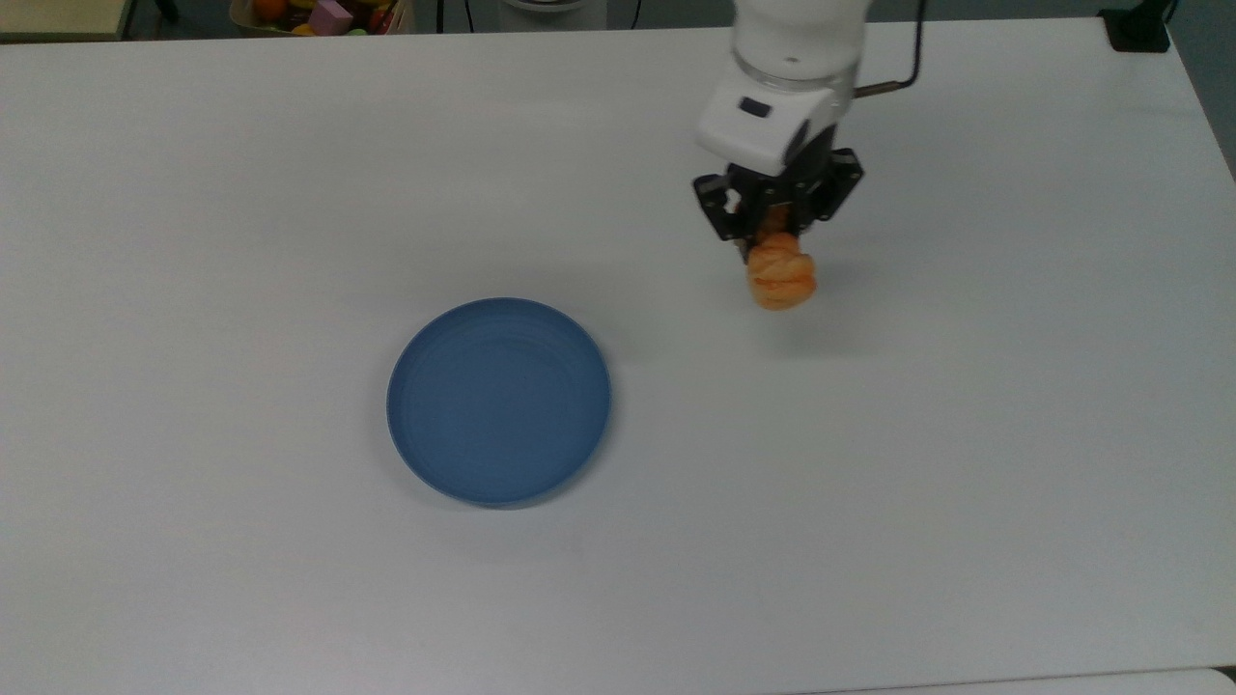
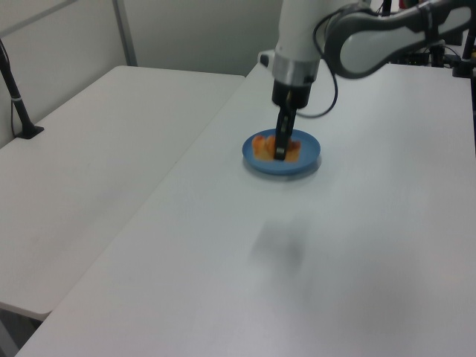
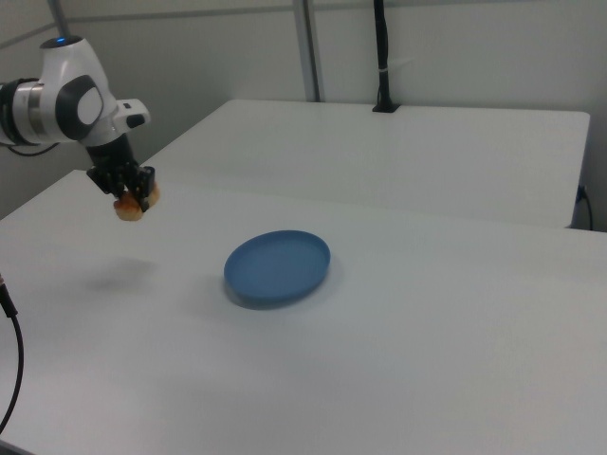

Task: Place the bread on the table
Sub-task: 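Lift the bread roll off the plate and carry it away from the plate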

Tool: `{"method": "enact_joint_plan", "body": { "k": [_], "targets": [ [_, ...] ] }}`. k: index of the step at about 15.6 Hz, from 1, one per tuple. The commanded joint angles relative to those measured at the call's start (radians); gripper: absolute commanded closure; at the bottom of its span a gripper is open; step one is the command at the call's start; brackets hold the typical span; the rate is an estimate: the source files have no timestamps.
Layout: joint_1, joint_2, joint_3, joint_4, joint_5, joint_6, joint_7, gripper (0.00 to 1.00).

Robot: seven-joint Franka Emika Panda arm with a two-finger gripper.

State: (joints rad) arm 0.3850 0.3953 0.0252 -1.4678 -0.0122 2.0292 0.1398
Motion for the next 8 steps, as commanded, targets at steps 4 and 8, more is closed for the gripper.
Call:
{"method": "enact_joint_plan", "body": {
  "k": [4,8],
  "targets": [
    [0.144,0.099,-0.008,0.103,-0.011,0.01,0.099,0.62],
    [0.242,0.085,0.001,0.041,-0.035,-0.015,0.208,0.61]
  ]
}}
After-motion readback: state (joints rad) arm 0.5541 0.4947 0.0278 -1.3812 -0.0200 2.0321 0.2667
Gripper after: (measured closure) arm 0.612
